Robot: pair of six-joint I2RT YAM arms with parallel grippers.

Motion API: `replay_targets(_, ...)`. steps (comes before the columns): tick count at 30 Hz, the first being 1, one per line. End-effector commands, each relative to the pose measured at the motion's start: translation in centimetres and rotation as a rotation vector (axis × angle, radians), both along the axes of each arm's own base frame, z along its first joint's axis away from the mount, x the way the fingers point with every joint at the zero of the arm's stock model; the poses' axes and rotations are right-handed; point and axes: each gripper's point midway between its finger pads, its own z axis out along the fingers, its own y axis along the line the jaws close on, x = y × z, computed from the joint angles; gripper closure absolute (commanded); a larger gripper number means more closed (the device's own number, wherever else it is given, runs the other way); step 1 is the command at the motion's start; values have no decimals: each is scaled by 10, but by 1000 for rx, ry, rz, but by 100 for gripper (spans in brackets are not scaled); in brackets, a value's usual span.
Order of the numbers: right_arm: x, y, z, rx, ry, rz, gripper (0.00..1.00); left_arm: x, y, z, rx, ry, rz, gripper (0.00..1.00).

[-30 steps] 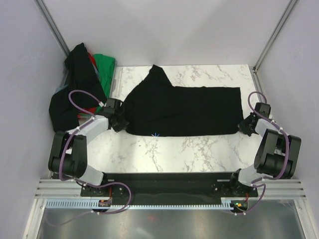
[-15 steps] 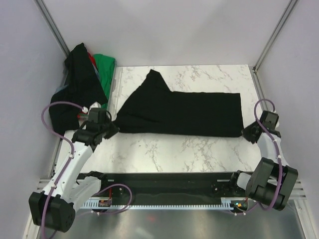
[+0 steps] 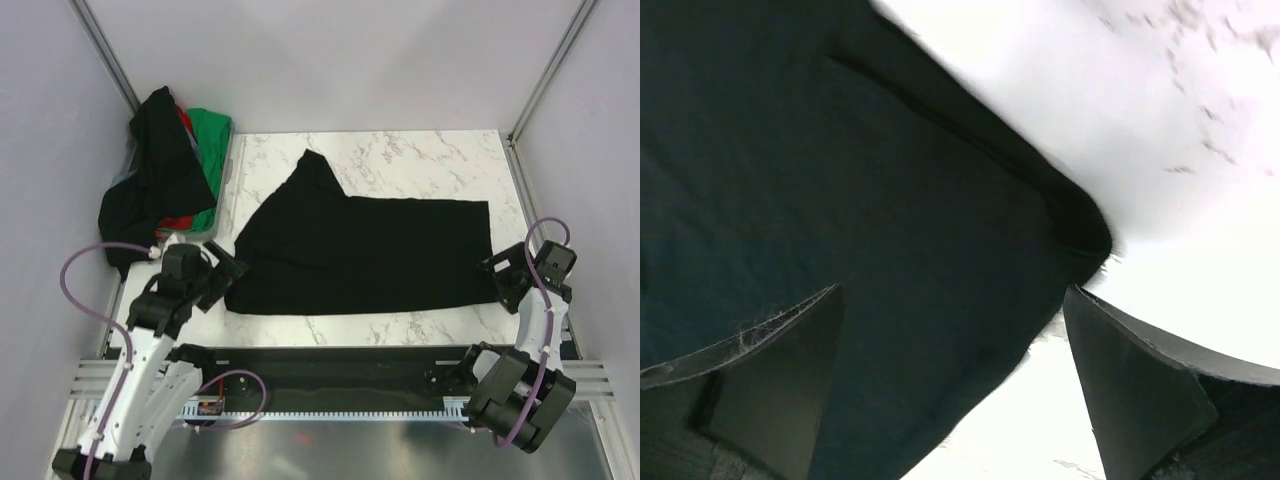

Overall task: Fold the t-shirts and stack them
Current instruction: Fold the tshirt

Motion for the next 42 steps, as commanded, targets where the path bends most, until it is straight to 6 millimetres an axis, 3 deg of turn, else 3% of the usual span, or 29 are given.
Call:
replay_targets(1,14,-1,40,-67,-109,50,2,57,2,43,149,-100,-96,0)
replay_targets(3,19,4,48,-88,-136,66,2,92,-2,55,204,-142,-139,2)
replay_targets(4,24,16,52,-94,-157,109,2,111,-2,76,257,-187,-169,2)
replay_targets(5,29,22,55,-105,-170,134,2,135,-4,57,289,-116,-192,2)
replay_targets(6,32,24,56,-135,-166,143,2,162,-9,82,301,-181,-199,2)
replay_targets(7,39,41,58,-150,-171,209,2,179,-12,85,326,-191,-228,2)
replay_targets(8,44,47,60,-167,-181,230,2,204,-18,56,336,-118,-258,2)
replay_targets(9,48,49,61,-199,-182,238,2,222,-24,56,335,-128,-272,2)
replay_targets(10,51,66,56,-197,-182,295,2,251,-30,73,338,-175,-276,2)
replay_targets(11,61,73,60,-206,-229,317,2,269,-34,71,335,-175,-280,2)
replay_targets(12,64,81,60,-204,-250,340,2,304,-45,56,328,-159,-298,2)
replay_targets(13,64,97,51,-205,-254,390,2,322,-51,52,326,-163,-316,3)
replay_targets(14,71,100,55,-217,-298,396,2,338,-61,49,323,-175,-338,3)
replay_targets(15,73,114,54,-220,-316,443,2,371,-72,35,320,-184,-355,3)
replay_targets(17,76,131,55,-256,-362,487,2,398,-88,24,313,-207,-397,3)
replay_targets(18,78,136,59,-274,-390,502,2,423,-100,20,302,-247,-422,3)
replay_targets(21,76,157,57,-292,-470,547,2,458,-120,-5,292,-290,-449,1)
replay_targets(24,77,163,60,-287,-521,543,2,471,-133,-20,239,-314,-460,1)
replay_targets(25,77,164,59,-289,-527,547,2,472,-134,-36,229,-298,-463,1)
replay_targets(28,81,163,64,-305,-537,548,2,469,-141,-58,191,-275,-482,2)
replay_targets(32,79,157,58,-335,-501,542,2,459,-154,-87,155,-238,-558,14)
replay_targets(34,79,152,56,-356,-489,525,2,454,-162,-90,131,-237,-596,21)
replay_targets(37,83,142,61,-400,-467,485,2,452,-165,-90,128,-242,-612,36)
replay_targets(40,92,130,70,-457,-411,446,2,451,-164,-91,111,-243,-618,63)
replay_targets(41,96,128,73,-467,-400,439,2,451,-161,-92,103,-240,-614,84)
replay_targets(42,109,121,78,-473,-379,413,2,450,-160,-95,80,-231,-612,96)
